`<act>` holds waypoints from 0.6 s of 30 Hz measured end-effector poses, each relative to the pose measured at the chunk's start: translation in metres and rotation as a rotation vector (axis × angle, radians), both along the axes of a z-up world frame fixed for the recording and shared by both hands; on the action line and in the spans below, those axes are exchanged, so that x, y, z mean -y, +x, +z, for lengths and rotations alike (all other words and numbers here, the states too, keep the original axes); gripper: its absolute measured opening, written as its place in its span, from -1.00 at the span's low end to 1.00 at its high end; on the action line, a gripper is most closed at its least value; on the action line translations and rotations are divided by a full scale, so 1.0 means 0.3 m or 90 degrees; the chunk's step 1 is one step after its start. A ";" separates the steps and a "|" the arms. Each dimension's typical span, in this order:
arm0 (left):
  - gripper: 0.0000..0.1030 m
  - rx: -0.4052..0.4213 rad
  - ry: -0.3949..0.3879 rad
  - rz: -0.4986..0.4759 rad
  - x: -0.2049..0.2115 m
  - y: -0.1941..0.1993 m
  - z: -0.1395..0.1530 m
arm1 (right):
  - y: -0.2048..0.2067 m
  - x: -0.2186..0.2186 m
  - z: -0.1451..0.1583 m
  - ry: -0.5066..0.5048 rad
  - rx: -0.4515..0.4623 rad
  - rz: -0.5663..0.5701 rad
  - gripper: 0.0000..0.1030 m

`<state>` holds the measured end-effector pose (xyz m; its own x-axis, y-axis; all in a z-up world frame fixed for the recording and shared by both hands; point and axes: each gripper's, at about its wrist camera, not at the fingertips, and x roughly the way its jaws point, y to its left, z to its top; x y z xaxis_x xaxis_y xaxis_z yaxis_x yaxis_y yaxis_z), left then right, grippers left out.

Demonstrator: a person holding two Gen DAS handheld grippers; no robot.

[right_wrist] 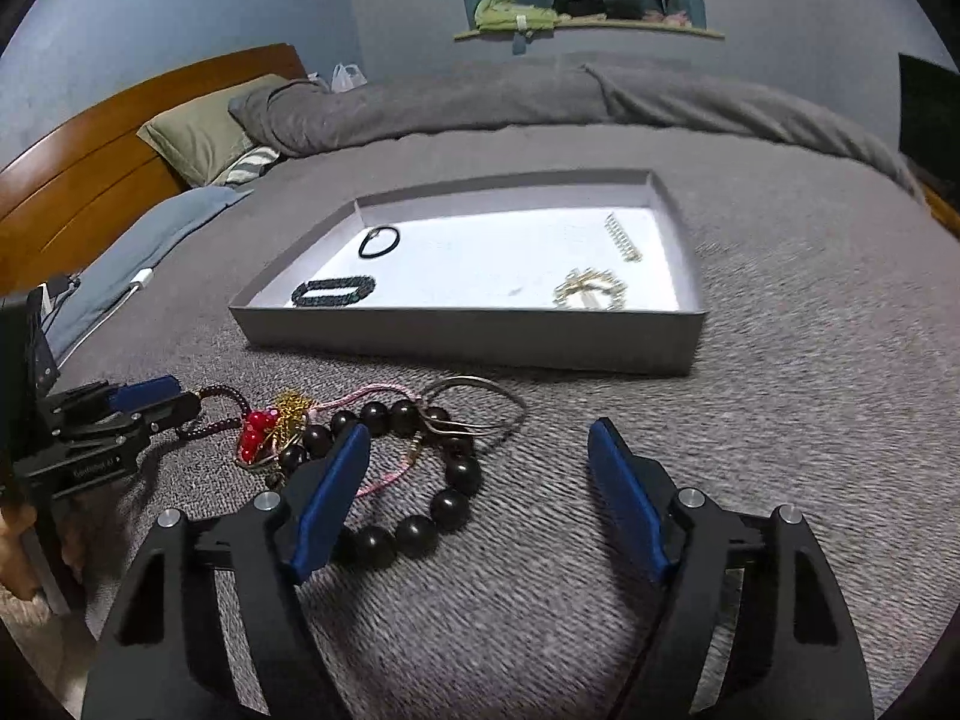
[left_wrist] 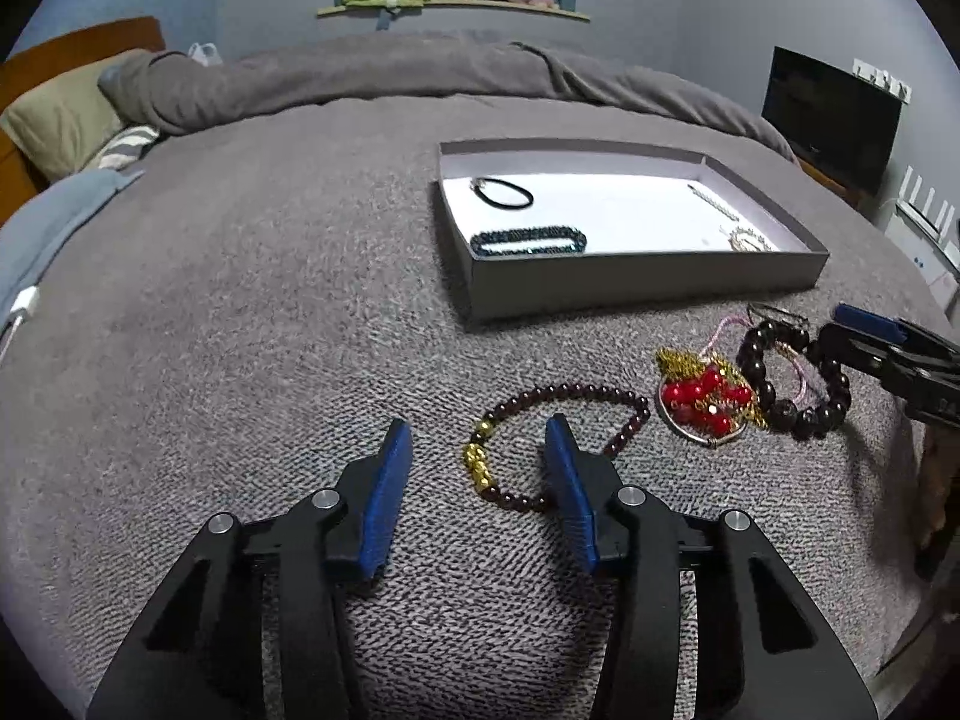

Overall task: Organize jewelry
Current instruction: 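Grasp the dark bead bracelet with the left tool while the right tool grasps the silver bangle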

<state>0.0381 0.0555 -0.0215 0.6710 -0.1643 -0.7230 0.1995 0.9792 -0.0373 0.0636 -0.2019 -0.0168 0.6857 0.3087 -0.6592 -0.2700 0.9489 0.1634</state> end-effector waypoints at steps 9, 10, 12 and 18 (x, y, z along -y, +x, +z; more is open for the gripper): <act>-0.29 -0.025 0.002 -0.020 0.003 0.018 -0.020 | 0.098 -0.032 -0.035 0.009 -0.037 -0.002 0.17; -0.33 -0.027 0.002 -0.024 0.005 0.018 -0.020 | 0.105 -0.038 -0.039 0.010 -0.041 0.003 0.11; -0.47 -0.031 0.002 -0.033 0.010 0.018 -0.023 | 0.104 -0.041 -0.042 0.013 -0.042 0.011 -0.04; -0.81 -0.028 0.003 -0.038 0.016 0.019 -0.018 | 0.082 -0.020 -0.028 0.025 -0.022 0.000 -0.04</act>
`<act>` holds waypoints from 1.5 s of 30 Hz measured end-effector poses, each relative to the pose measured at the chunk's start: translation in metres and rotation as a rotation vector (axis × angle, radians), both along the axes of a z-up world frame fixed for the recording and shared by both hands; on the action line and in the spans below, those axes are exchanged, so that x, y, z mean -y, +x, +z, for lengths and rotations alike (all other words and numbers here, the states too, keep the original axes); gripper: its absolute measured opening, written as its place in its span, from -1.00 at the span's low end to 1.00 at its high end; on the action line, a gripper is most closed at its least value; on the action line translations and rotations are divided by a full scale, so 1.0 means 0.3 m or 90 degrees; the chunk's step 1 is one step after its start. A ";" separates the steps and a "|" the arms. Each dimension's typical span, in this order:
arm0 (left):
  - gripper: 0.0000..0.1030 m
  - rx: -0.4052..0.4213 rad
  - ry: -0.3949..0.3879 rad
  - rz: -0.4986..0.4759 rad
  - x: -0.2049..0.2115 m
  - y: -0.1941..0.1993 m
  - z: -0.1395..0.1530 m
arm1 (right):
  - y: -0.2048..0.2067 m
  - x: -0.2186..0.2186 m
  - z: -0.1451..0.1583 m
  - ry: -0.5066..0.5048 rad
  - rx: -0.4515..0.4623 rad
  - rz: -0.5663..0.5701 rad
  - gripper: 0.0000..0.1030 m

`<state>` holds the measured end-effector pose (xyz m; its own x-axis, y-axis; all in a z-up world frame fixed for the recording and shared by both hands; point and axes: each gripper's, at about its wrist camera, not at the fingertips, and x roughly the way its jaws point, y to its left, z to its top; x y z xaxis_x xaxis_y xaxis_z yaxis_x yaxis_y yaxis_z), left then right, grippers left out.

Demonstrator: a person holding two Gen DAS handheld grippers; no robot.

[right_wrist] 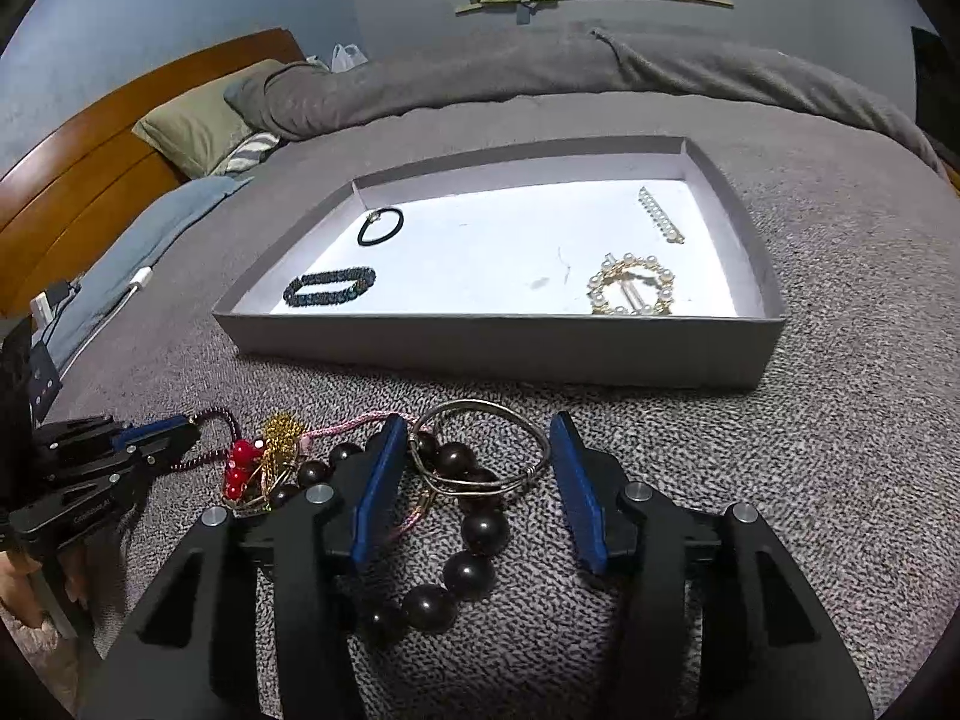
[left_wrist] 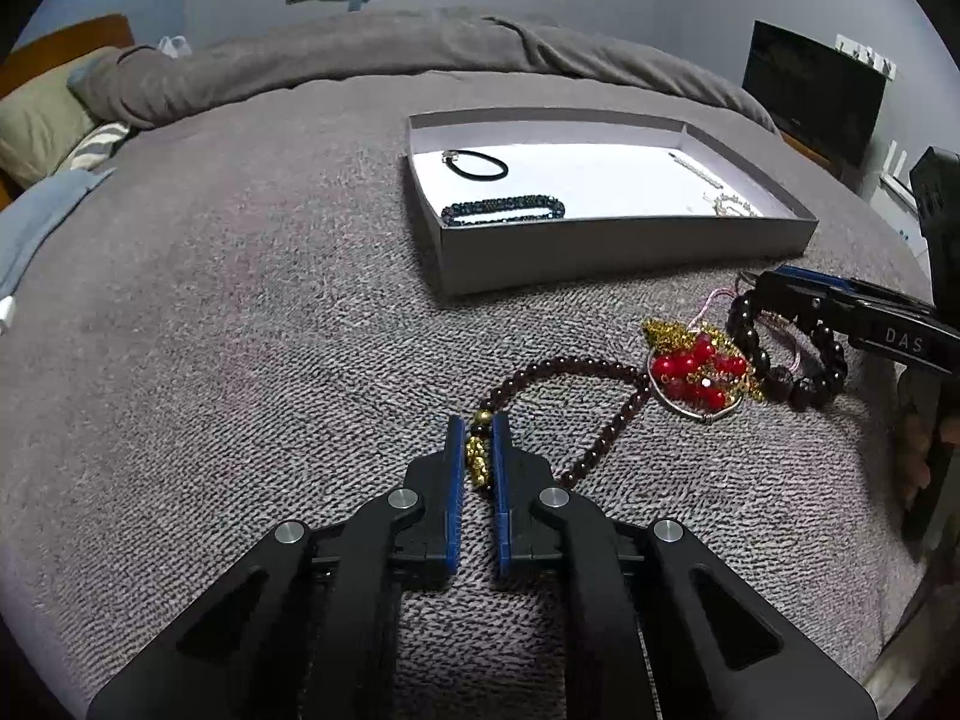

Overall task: Organize jewelry
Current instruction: 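Grasp the dark bead bracelet with the left tool while the right tool grasps the silver bangle, then carry both held bracelets over the box lid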

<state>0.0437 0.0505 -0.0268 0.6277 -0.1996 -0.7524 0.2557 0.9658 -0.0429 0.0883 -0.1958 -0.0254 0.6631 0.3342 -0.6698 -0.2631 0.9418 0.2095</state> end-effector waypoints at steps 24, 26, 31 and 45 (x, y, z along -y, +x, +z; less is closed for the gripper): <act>-0.84 0.158 -0.027 -0.015 0.007 -0.096 0.203 | -0.100 0.034 0.097 -0.002 0.093 -0.008 -0.04; -0.84 0.178 -0.016 -0.011 0.016 -0.097 0.234 | -0.099 0.040 0.101 -0.004 0.097 -0.011 -0.04; -0.84 0.199 -0.030 -0.014 0.026 -0.068 0.300 | -0.101 0.068 0.119 0.003 0.109 -0.010 -0.04; -0.84 0.155 -0.093 -0.107 0.224 0.160 0.339 | -0.058 0.152 0.159 0.003 0.136 -0.045 -0.04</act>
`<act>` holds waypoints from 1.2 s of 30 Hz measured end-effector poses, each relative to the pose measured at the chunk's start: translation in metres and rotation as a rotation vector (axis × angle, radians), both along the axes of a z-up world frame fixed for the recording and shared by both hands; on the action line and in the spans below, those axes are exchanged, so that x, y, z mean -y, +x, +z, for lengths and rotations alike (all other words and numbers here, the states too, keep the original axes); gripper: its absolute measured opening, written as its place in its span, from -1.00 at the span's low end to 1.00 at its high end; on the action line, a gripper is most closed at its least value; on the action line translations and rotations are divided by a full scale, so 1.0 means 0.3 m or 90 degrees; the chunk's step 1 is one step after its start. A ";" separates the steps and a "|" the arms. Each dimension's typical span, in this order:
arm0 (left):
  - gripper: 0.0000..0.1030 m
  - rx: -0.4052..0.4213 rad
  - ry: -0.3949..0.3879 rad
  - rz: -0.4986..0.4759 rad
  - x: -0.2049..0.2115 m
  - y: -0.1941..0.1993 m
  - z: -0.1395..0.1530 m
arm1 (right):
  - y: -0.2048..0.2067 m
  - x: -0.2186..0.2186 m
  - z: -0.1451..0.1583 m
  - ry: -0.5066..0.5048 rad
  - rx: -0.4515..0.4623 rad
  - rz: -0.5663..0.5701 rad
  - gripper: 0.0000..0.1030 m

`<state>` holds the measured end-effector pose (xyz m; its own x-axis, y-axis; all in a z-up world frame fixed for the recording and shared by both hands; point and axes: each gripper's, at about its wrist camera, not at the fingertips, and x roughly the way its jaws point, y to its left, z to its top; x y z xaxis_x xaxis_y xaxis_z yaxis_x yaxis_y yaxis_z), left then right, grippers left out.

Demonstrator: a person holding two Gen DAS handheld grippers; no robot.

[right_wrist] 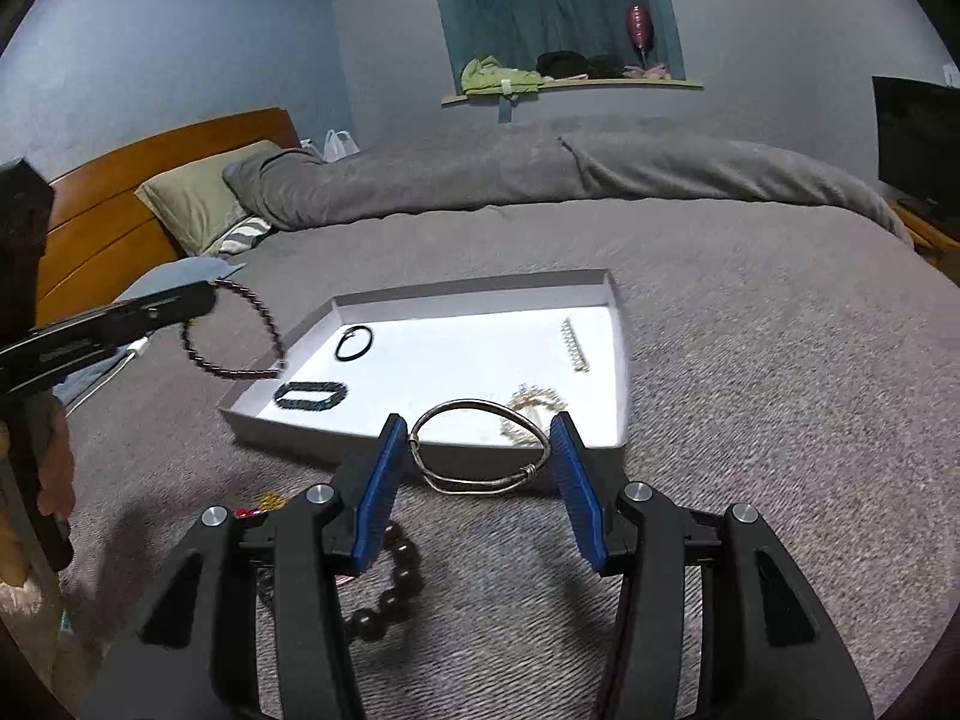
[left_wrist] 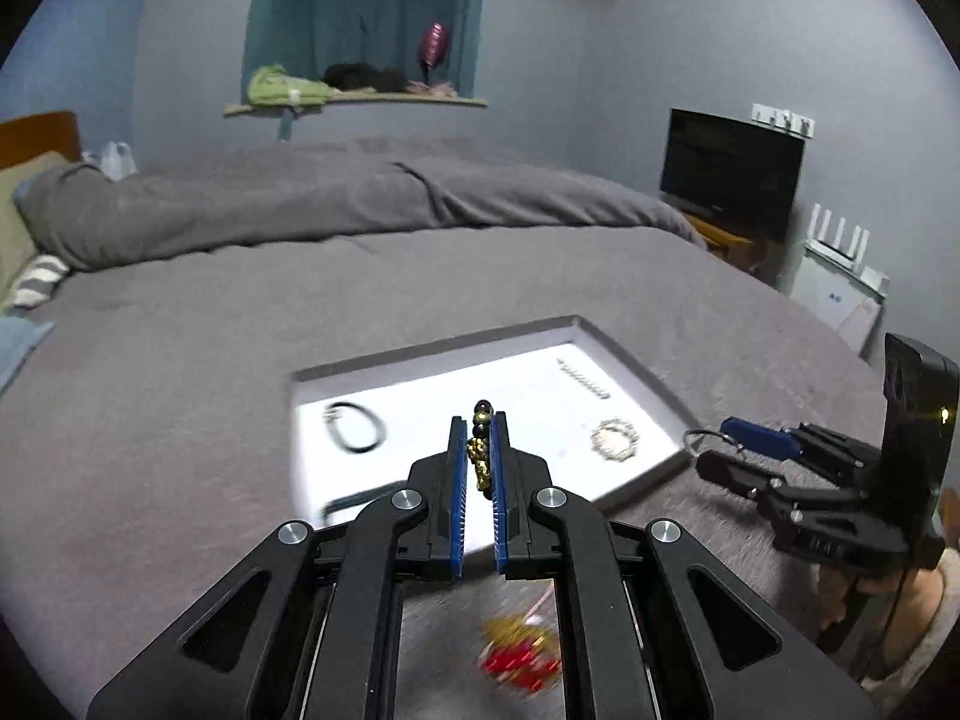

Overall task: Organize jewelry
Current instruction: 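Carry both held bracelets over the box lid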

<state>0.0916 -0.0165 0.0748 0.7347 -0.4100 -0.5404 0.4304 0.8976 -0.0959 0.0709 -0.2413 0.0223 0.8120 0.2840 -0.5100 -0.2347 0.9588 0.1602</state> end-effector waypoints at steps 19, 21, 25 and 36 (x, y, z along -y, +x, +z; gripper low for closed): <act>-0.84 -0.154 0.007 0.004 -0.095 0.127 -0.220 | 0.140 -0.053 0.033 -0.005 -0.005 0.017 -0.04; -0.84 -0.158 0.022 0.006 -0.109 0.134 -0.227 | 0.173 -0.075 0.045 -0.011 -0.004 0.020 -0.04; -0.84 -0.158 0.034 0.017 -0.143 0.146 -0.229 | 0.242 -0.100 0.081 -0.005 -0.003 0.021 -0.04; -0.84 -0.165 0.068 0.018 -0.164 0.179 -0.263 | 0.479 -0.184 0.040 -0.031 -0.094 0.013 -0.04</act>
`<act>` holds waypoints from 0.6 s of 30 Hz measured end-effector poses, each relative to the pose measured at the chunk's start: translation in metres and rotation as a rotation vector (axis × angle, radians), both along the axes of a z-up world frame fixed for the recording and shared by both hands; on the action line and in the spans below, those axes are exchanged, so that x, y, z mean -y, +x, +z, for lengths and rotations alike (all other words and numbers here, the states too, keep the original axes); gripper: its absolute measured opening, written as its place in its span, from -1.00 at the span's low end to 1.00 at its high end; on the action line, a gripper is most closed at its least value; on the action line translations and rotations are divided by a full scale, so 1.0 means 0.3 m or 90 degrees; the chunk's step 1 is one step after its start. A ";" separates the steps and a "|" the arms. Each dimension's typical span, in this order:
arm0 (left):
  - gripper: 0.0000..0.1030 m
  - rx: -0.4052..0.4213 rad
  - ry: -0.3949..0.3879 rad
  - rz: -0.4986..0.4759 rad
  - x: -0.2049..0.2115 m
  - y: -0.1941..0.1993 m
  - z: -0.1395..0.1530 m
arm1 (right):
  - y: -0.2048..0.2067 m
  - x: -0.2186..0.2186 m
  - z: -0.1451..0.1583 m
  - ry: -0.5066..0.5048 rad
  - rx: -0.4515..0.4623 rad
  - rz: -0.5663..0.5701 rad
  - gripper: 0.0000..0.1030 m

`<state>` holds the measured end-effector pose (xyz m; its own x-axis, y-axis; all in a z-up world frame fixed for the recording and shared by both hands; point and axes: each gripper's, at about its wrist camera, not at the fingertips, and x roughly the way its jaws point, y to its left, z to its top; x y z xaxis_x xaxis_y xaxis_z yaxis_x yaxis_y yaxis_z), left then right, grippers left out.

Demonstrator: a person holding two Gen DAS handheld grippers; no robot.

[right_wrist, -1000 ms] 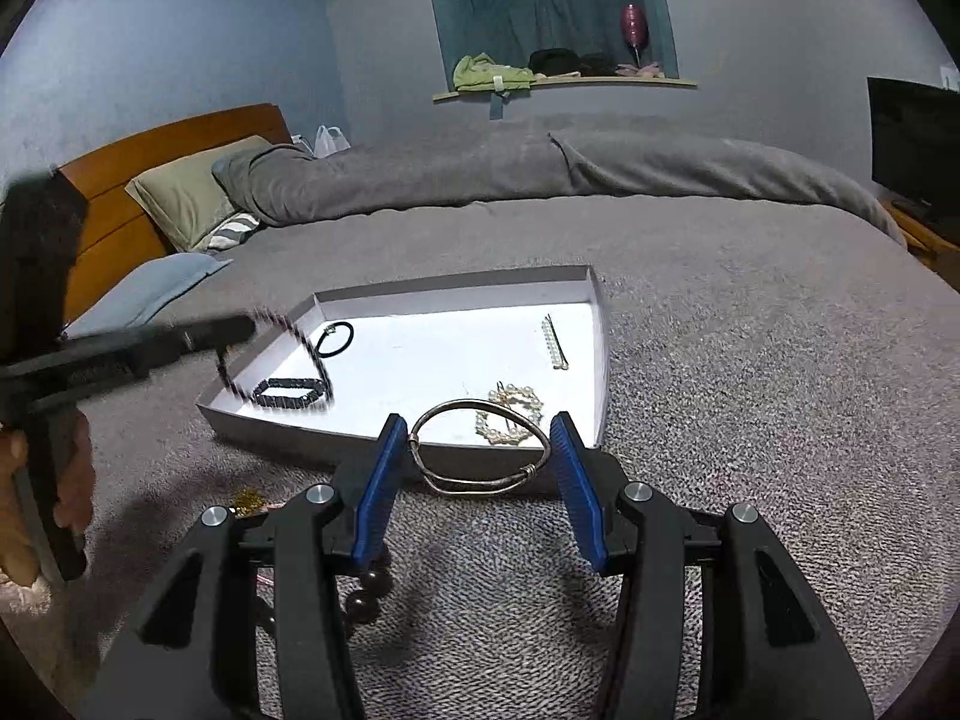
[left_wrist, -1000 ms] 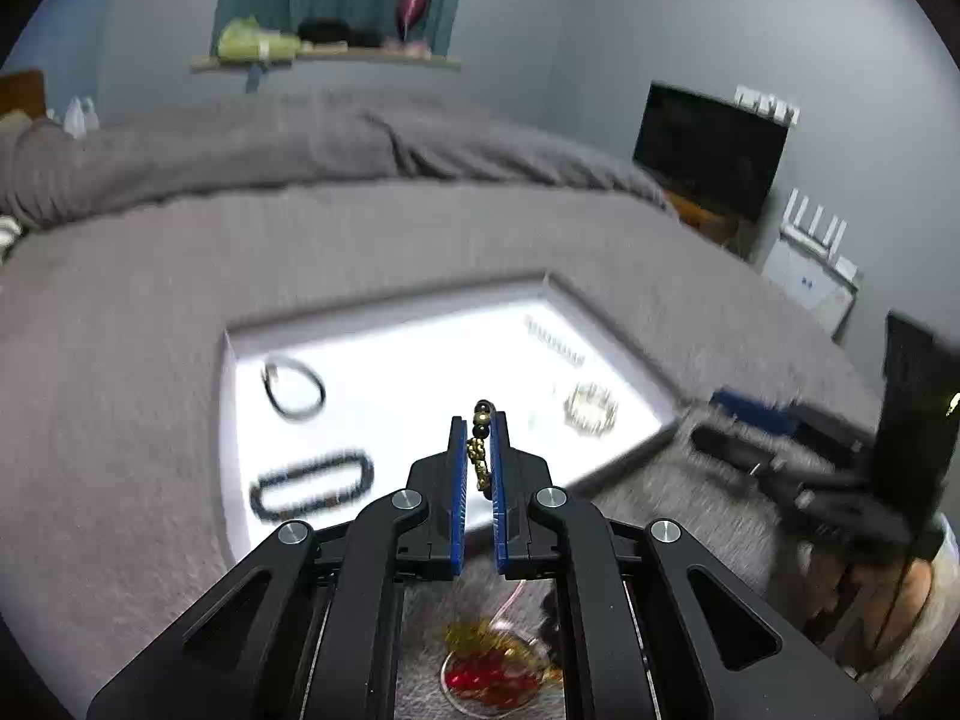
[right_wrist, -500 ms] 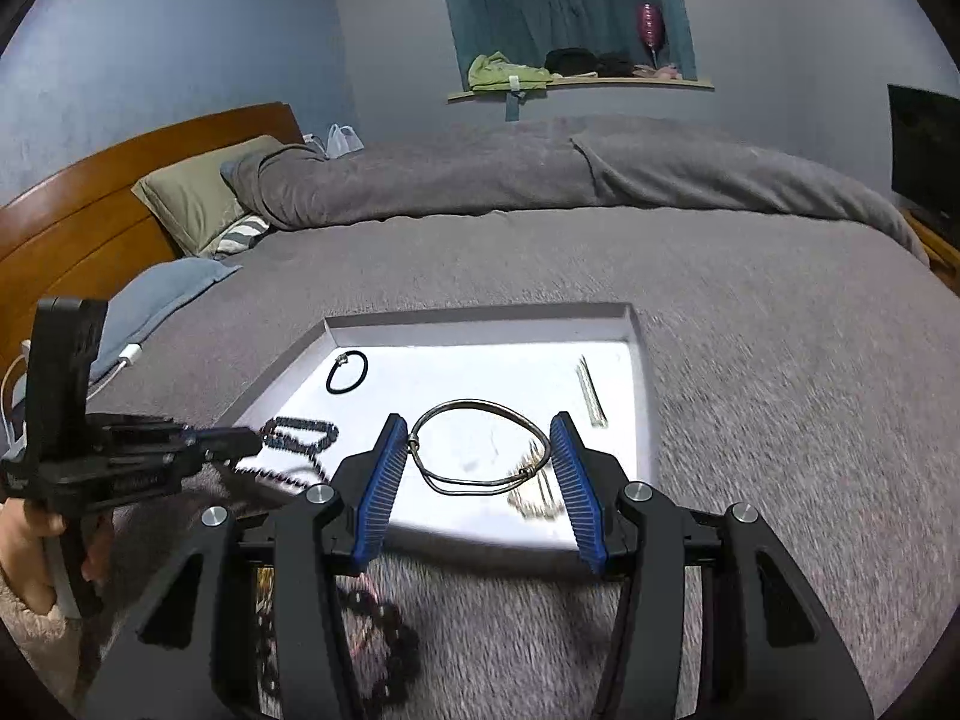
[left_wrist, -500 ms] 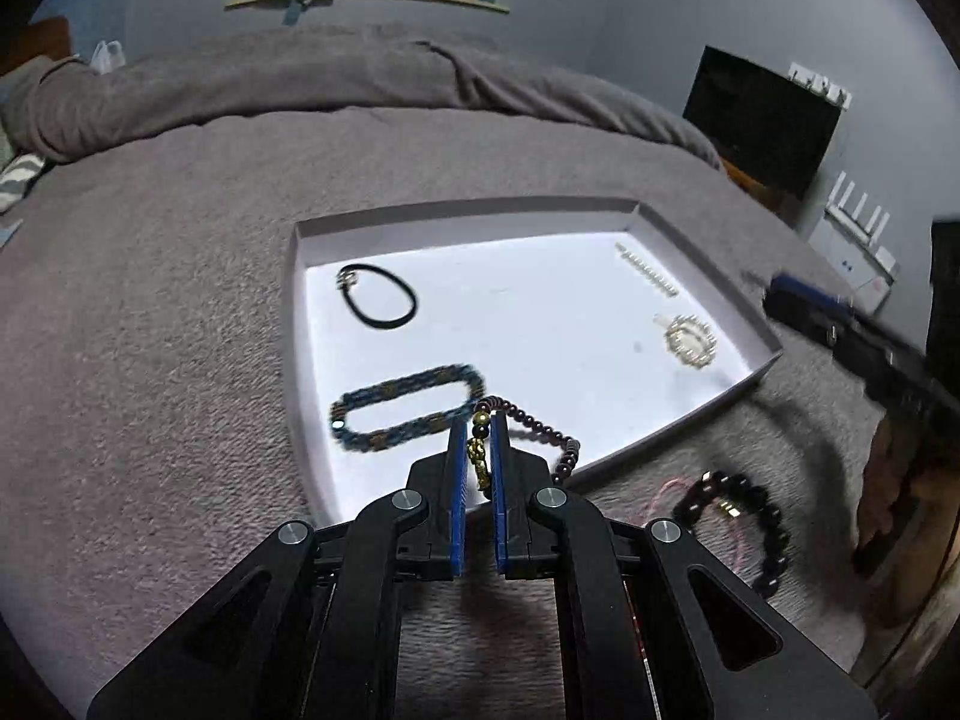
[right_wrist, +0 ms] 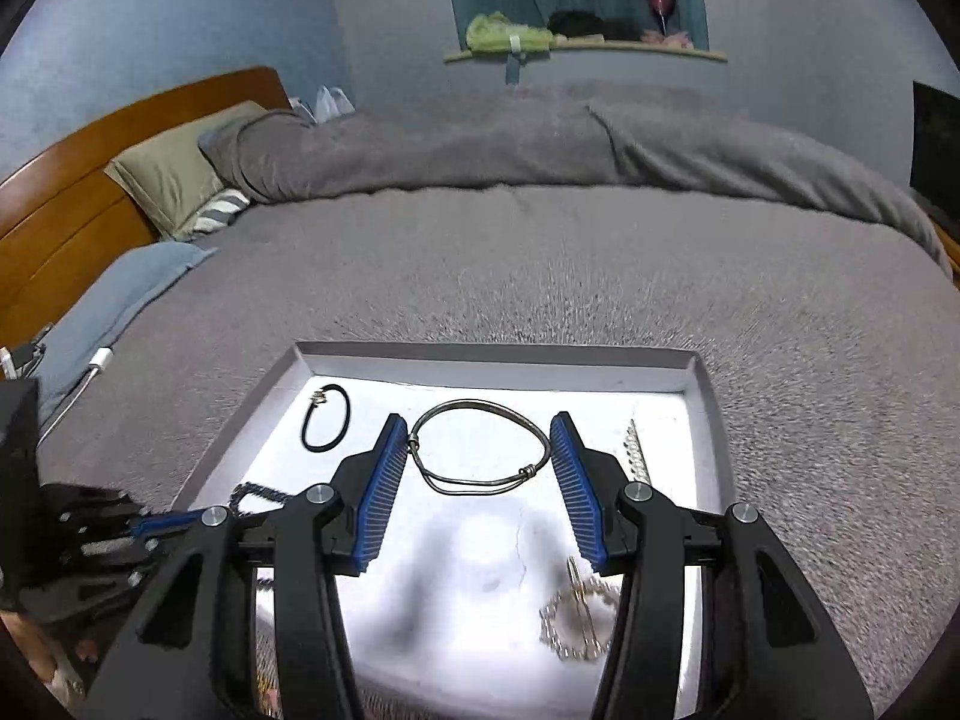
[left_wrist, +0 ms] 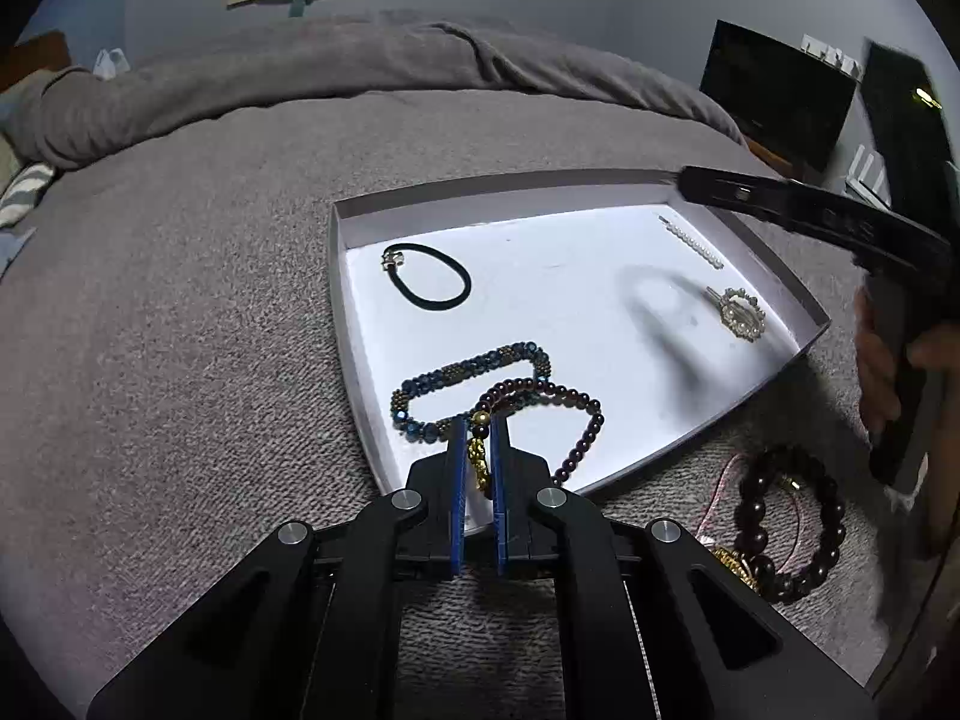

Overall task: Organize jewelry
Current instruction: 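Carry both held bracelets over the box lid, then open both tools to drop the bracelets into the lid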

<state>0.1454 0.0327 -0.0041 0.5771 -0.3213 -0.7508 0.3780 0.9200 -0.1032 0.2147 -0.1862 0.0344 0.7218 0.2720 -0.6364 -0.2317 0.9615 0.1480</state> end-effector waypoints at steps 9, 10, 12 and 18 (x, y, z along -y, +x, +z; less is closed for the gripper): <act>-0.82 0.004 0.009 0.009 -0.004 0.001 -0.005 | 0.137 -0.017 -0.017 -0.029 -0.068 -0.034 -0.04; -0.81 0.005 0.008 0.010 -0.005 0.002 -0.005 | 0.152 -0.018 -0.018 -0.040 -0.072 -0.041 -0.04; -0.77 0.008 0.004 0.013 -0.006 0.000 -0.005 | 0.172 -0.016 -0.024 -0.049 -0.081 -0.048 -0.04; -0.66 0.018 -0.031 0.030 -0.018 0.003 0.002 | 0.223 0.004 -0.065 -0.058 -0.117 -0.065 -0.04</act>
